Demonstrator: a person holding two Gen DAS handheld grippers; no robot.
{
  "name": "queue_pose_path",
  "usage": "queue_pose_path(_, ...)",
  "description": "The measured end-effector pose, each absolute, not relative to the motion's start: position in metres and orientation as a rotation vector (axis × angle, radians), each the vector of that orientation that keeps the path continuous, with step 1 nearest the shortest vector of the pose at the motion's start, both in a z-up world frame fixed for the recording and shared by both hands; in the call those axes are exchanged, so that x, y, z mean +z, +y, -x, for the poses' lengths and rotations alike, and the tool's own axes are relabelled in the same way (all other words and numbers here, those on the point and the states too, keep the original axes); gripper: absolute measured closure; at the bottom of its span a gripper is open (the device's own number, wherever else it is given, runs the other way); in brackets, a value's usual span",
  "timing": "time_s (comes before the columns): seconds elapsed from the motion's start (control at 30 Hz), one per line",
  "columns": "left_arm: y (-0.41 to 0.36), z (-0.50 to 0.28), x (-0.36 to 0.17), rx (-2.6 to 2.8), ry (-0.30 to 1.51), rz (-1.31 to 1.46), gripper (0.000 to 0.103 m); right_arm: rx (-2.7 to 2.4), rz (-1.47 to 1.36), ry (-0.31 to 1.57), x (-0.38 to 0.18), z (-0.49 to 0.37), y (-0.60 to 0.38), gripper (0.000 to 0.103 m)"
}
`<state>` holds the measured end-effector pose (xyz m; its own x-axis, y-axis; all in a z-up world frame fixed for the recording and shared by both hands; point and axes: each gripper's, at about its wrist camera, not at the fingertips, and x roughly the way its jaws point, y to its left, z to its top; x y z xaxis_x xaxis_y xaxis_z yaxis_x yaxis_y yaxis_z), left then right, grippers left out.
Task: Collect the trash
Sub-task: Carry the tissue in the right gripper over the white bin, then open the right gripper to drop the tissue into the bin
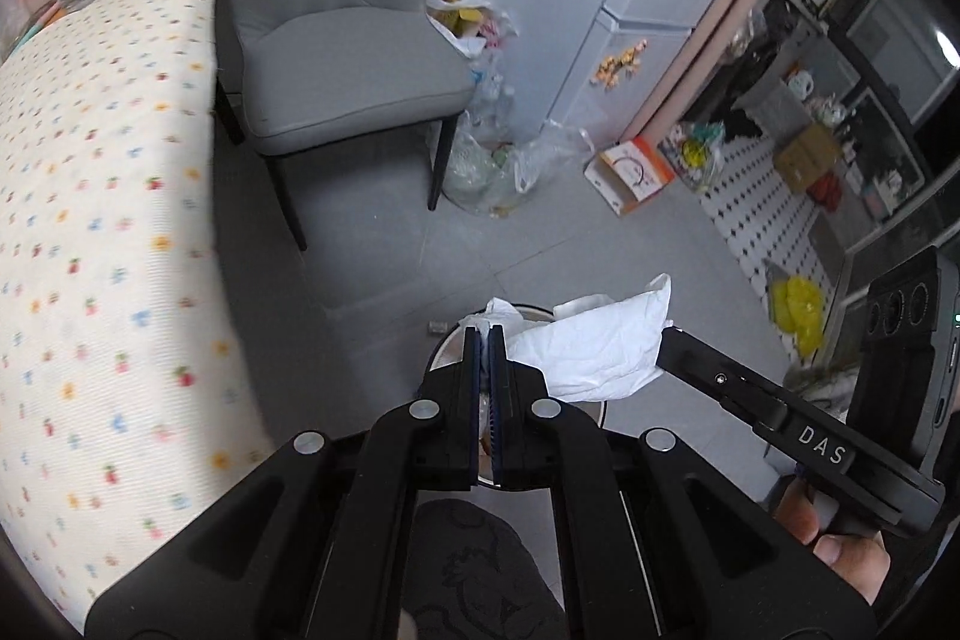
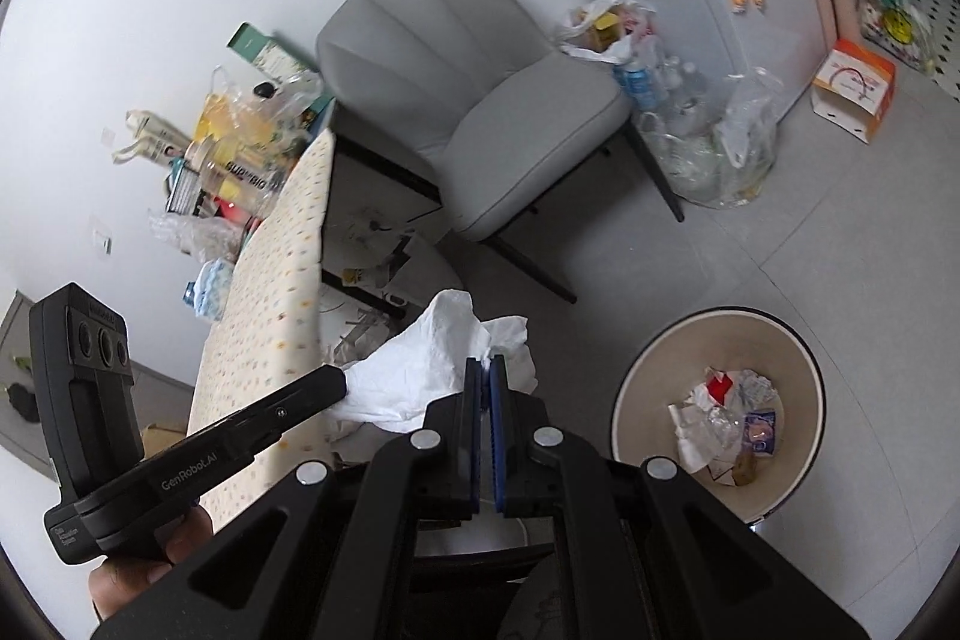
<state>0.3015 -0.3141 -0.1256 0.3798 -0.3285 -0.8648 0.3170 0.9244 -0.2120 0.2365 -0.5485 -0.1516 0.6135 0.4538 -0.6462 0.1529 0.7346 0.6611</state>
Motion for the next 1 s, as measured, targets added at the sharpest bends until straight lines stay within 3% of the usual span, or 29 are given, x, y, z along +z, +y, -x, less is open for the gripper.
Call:
queue_pose_path(0.77,-0.403,-0.308,-0.202,-0.471,1.256,-0.052,0.099,0.020,-0.897,1.001,-0.234,-0.223,-0.614,0.095)
queue_pose_path(0.8,-0.405,-0.310,-0.207,-0.471,1.268,-0.048,0.089,0.015,-0.905,1.011,-0.238,-0.222,-0.615,0.085)
queue_pose_path(0.83,-0.407,-0.310,-0.211,-0.473,1.284,-0.046,0.062,0.011,-0.912,1.015,-0.241,-0.221,-0.617,0.053)
queue_pose_path(0.87,-0.406,-0.310,-0.213,-0.470,1.280,-0.037,0.047,-0.006,-0.922,0.994,-0.243,-0.218,-0.621,0.039)
queue_pose_path(0.9,-0.405,-0.310,-0.212,-0.448,1.261,-0.035,0.035,-0.022,-0.921,0.982,-0.243,-0.215,-0.624,0.035)
queue_pose_path(1.0,-0.401,-0.309,-0.210,-0.441,1.244,-0.014,0.032,-0.042,-0.947,0.991,-0.249,-0.210,-0.630,0.037)
